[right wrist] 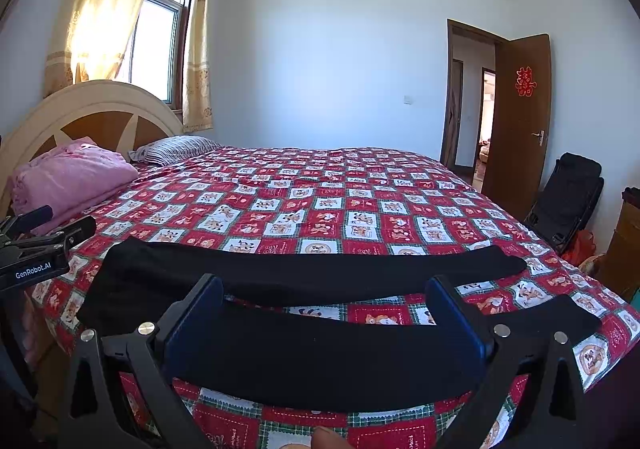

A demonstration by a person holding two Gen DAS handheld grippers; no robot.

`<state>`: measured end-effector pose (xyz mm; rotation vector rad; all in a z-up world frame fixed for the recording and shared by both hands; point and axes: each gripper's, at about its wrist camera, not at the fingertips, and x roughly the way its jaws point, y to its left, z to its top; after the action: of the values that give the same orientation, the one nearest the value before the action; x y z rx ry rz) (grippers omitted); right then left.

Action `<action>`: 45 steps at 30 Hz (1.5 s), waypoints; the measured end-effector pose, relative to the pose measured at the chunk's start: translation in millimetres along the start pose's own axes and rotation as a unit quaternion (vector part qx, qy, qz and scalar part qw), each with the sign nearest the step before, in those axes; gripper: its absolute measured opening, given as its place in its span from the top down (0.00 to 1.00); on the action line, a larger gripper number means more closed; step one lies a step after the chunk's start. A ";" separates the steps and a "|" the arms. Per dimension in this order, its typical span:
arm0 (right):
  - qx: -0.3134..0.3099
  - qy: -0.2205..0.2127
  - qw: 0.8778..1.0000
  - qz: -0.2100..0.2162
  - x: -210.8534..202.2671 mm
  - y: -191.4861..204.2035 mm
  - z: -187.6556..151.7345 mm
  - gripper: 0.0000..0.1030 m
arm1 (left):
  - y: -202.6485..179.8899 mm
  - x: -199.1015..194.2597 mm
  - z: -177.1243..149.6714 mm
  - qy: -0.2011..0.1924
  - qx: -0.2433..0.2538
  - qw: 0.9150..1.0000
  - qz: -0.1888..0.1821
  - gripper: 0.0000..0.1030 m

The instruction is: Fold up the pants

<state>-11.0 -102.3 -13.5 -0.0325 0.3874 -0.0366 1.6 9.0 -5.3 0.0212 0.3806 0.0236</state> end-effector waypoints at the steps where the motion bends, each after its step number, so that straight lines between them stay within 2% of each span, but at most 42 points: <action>1: 0.000 0.000 1.000 0.000 -0.1 0.0 -0.1 0.01 | 0.0 -0.1 0.0 0.000 0.000 1.000 0.000 0.00; 24: -0.002 0.004 1.000 -0.001 3.5 0.6 -4.6 0.01 | 3.7 7.8 -7.0 0.006 0.000 1.000 0.000 0.00; 27: -0.006 0.004 1.000 0.000 8.0 -0.3 -7.0 0.01 | 8.9 18.8 -9.6 0.002 0.014 1.000 0.014 0.00; 29: -0.014 0.007 1.000 -0.003 15.5 -2.8 -9.6 0.01 | 23.5 41.6 -12.7 0.022 0.019 0.999 0.037 0.00; 32: -0.026 0.025 0.999 -0.014 33.9 -10.6 -13.3 0.01 | 59.4 82.0 -15.1 0.058 -0.003 0.997 0.052 0.00; 35: -0.009 0.047 0.999 -0.022 55.0 -29.2 -19.2 0.01 | 95.0 120.1 -17.6 0.083 -0.008 0.993 0.080 0.00; 37: 0.012 0.070 0.997 -0.030 71.5 -45.0 -24.1 0.01 | 115.7 137.9 -17.5 0.092 -0.017 0.993 0.078 0.00; 39: 0.032 0.092 0.995 -0.034 87.8 -62.5 -29.0 0.01 | 131.6 157.0 -16.8 0.105 -0.018 0.989 0.098 0.00; 40: 0.039 0.102 0.993 -0.042 95.8 -71.8 -31.1 0.01 | 137.6 165.2 -16.9 0.108 -0.021 0.989 0.095 0.00; 45: 0.058 0.132 0.986 -0.083 127.8 -114.2 -27.2 0.01 | 153.0 217.4 -25.0 0.154 -0.029 0.983 0.098 0.01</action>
<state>93.6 -222.4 -82.5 0.0563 0.6469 -0.2304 191.2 168.2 -105.3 -0.0026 0.6869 0.2344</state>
